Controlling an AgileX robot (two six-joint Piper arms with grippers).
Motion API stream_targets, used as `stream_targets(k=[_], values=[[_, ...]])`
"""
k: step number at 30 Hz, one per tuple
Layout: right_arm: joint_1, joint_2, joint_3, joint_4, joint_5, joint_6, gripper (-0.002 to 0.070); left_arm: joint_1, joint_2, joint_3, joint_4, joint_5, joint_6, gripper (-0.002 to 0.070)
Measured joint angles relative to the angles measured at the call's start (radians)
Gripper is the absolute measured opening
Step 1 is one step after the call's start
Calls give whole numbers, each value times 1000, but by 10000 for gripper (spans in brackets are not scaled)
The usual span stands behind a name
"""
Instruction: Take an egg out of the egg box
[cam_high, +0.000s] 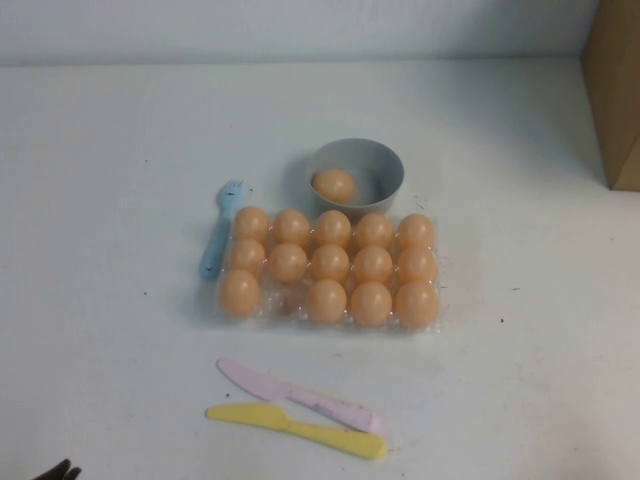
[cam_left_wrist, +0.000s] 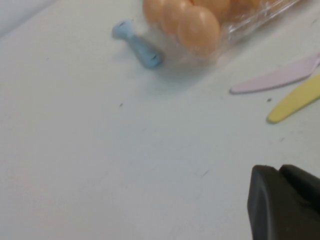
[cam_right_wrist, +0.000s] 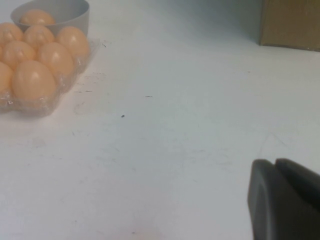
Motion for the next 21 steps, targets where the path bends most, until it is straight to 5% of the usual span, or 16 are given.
stream_targets(k=[12, 21], values=[[0, 0, 0, 0, 0, 0, -17, 349, -121, 5, -103, 56, 0, -3], [0, 0, 0, 0, 0, 0, -17, 417, -121, 5, -126, 56, 0, -3]])
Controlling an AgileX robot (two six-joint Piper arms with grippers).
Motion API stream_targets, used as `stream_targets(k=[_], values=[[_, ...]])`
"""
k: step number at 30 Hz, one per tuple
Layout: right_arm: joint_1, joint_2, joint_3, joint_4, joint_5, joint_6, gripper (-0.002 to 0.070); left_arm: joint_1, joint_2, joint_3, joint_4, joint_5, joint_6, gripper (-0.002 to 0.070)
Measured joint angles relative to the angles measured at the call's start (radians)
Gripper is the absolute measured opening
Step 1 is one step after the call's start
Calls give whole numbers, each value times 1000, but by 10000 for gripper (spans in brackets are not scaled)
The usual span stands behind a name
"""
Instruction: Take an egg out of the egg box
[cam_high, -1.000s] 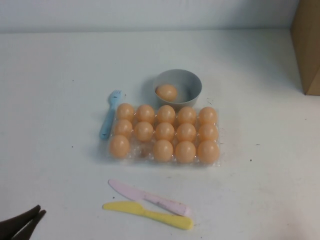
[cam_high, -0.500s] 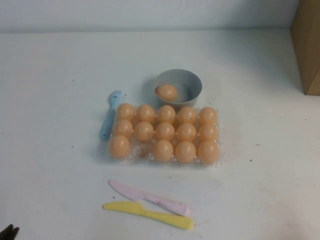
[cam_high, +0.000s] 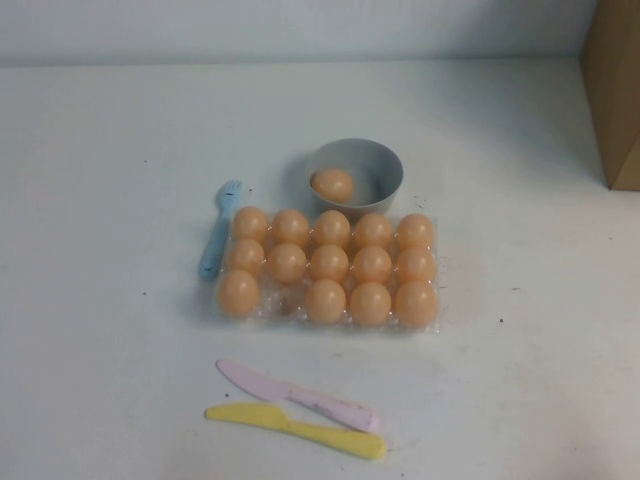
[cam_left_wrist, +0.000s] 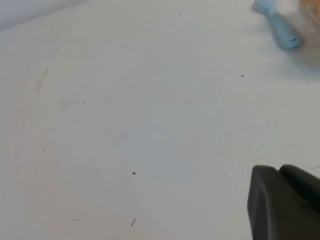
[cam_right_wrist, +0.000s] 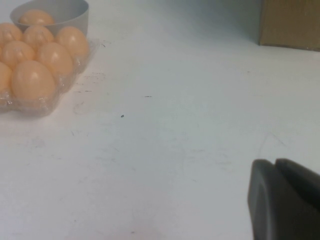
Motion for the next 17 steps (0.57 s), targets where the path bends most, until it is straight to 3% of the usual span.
stream_targets(k=[8, 17], values=[[0, 0, 0, 0, 0, 0, -17, 0, 0, 0, 0, 0, -2, -3], [0, 0, 0, 0, 0, 0, -17, 0, 0, 0, 0, 0, -141, -3]])
